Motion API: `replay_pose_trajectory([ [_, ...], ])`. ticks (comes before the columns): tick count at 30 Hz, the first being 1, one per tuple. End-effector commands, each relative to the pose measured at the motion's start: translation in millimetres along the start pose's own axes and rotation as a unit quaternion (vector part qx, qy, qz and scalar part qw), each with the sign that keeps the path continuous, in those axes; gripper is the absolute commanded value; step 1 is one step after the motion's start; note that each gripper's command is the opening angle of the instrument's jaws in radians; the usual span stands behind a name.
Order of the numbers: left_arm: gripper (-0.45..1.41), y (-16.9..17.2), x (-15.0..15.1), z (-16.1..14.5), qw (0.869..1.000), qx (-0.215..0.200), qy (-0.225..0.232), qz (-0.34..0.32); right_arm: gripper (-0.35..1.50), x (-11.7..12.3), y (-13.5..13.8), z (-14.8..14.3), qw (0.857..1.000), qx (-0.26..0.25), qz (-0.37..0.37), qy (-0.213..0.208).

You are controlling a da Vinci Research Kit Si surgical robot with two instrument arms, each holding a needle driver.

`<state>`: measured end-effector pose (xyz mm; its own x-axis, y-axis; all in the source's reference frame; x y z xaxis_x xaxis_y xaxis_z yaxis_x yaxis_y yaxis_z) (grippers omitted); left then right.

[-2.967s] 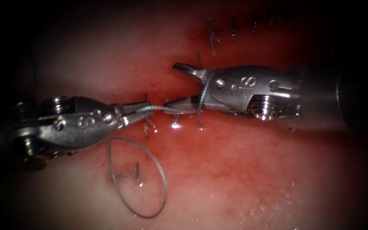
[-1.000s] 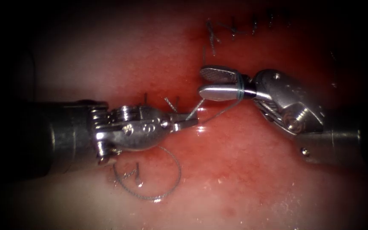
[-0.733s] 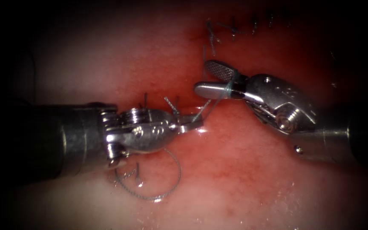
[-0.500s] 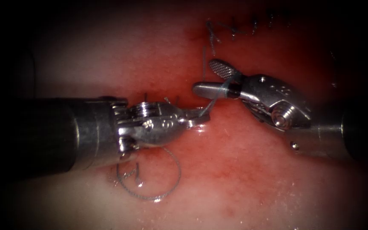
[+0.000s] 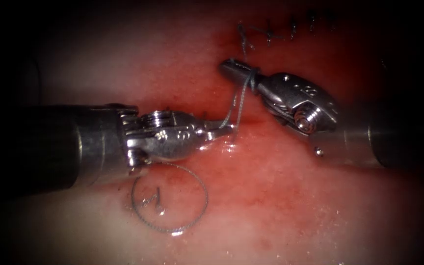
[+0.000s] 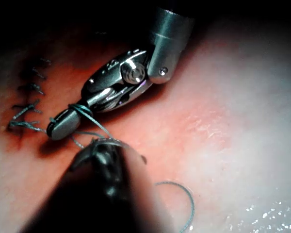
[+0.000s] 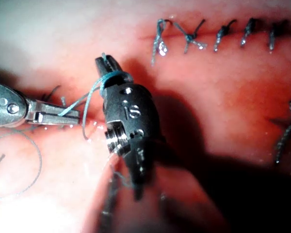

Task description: Wound Closure

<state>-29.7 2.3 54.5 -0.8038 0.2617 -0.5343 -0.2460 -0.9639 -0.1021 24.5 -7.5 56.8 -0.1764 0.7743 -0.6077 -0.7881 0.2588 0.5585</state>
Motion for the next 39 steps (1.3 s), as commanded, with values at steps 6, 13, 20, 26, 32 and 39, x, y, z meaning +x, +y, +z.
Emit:
replay_pose_trajectory([
  [6, -0.45, -3.1, -0.6, -1.2, 1.000, -0.011, 0.003, -0.017, -0.35, -1.2, -2.1, -1.5, 1.000, 0.002, 0.011, 0.005],
  [13, -0.45, -9.5, -0.8, -2.5, 0.999, -0.024, -0.013, -0.039, -0.35, -2.2, -3.9, -4.5, 0.999, 0.000, -0.017, 0.029],
  [20, -0.45, -16.5, -0.5, -1.6, 0.998, -0.017, -0.025, -0.062, -0.35, -3.7, -6.6, -8.4, 0.998, 0.012, -0.060, 0.030],
  [26, -0.45, -22.0, 0.4, -1.4, 0.998, 0.008, -0.034, -0.061, -0.35, -4.6, -6.7, -9.8, 0.997, 0.015, -0.068, 0.023],
  [32, -0.45, -25.7, 1.2, -1.0, 0.995, 0.048, -0.033, -0.079, -0.35, -6.1, -6.0, -10.1, 0.997, 0.014, -0.080, 0.014],
  [39, -0.45, -28.7, 1.8, 0.2, 0.994, 0.087, -0.023, -0.060, -0.35, -6.5, -6.2, -10.8, 0.997, 0.014, -0.081, 0.012],
])
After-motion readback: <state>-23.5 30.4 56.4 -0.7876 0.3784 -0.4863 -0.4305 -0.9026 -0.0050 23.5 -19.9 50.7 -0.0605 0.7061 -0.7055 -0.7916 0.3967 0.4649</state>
